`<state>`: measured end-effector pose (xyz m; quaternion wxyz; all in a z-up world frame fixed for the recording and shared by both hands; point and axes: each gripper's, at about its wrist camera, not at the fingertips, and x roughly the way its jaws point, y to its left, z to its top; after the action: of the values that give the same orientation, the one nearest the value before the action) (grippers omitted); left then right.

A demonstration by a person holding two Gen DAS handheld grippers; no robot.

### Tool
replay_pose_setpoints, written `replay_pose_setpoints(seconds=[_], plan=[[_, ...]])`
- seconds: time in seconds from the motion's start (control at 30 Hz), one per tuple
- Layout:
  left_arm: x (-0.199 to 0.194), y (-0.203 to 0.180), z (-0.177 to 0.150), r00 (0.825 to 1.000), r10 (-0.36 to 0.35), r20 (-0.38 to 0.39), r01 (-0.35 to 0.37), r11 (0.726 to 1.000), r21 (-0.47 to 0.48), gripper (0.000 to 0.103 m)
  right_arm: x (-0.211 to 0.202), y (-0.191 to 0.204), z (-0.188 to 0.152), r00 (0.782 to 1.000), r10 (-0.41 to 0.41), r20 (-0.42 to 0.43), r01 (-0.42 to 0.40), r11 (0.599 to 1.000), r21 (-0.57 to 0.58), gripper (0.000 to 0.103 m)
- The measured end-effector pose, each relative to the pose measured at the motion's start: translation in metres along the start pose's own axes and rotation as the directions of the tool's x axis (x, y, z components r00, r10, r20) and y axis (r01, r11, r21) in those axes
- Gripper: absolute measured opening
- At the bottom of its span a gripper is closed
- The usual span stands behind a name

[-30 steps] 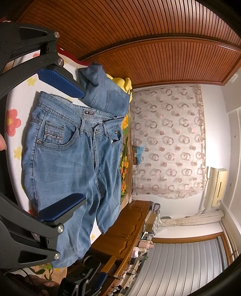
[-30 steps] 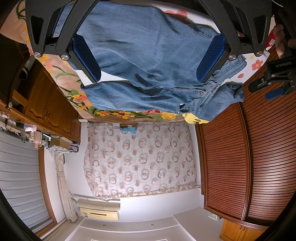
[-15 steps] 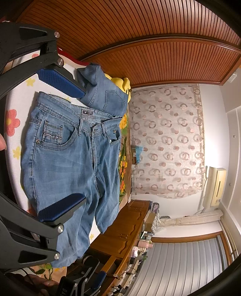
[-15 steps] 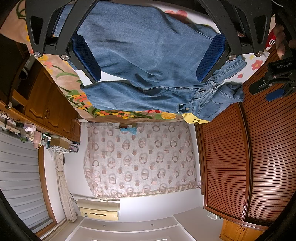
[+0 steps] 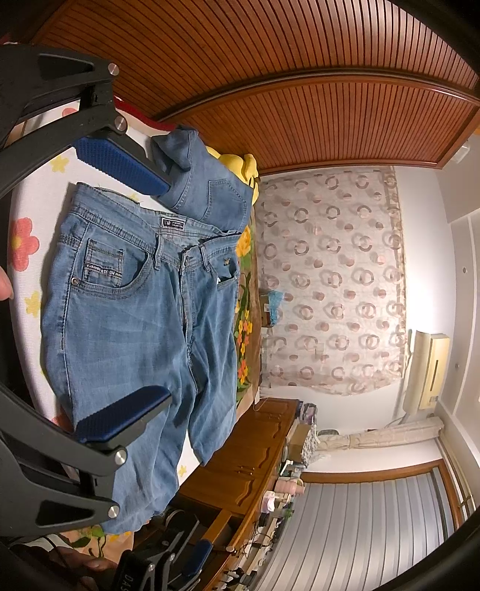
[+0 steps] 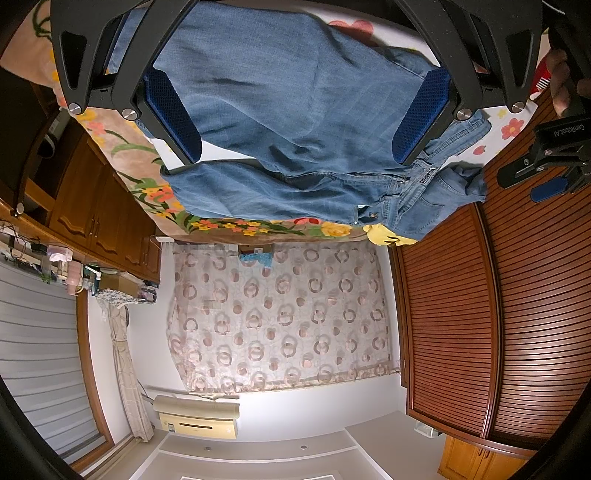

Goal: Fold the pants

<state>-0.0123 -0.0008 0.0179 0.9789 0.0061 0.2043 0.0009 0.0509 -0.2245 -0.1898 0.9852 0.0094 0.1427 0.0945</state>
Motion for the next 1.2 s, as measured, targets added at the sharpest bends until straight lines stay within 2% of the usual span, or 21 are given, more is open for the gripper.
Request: replay_pose_setpoints(seconds=[0.63,0.83,1.03,1.2], plan=[[0.0,-0.006,0.0,1.0,0.002,-0.014,-0.002,1.0,0.002,0.103,0.0,0.001,-0.001,1.0,0.009,-0.005,-0.009,1.0,-0.005,0.103],[0.018,0.0,-0.011,0.998,0.006,-0.061,-0.004,1.0,0.026,0.103,0.007,-0.006,-0.004,0.999,0.03,-0.036,-0.03,1.0,-0.002,0.103],[0.041,0.015,-0.025,0.992,0.005,-0.124,-0.001,0.999,0.032,0.103,0.019,-0.018,-0.007,0.997,0.014,-0.081,-0.015,1.0,-0.002,0.103],[0.055,0.029,-0.033,0.987,-0.006,-0.158,0.012,0.999,0.037,0.103,0.028,-0.026,-0.008,0.991,0.007,-0.132,-0.01,1.0,-0.019,0.098]])
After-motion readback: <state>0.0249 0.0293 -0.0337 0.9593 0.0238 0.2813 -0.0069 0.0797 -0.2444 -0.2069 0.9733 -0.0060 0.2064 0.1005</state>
